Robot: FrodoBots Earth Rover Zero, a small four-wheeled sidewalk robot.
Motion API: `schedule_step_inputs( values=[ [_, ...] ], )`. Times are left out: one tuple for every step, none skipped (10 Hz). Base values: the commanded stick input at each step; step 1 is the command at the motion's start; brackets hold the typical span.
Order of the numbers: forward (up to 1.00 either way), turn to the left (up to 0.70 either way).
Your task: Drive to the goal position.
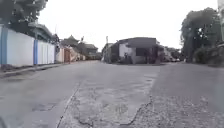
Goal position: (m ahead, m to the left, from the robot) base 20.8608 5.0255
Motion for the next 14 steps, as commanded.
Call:
schedule_step_inputs(
  values=[
    [1.00,0.00],
    [1.00,0.00],
    [1.00,0.00],
    [1.00,0.00],
    [1.00,0.00],
    [1.00,0.00],
    [1.00,0.00],
    [1.00,0.00],
    [1.00,0.00],
    [1.00,0.00],
    [1.00,0.00],
    [1.00,0.00],
    [1.00,0.00],
    [1.00,0.00]
  ],
)
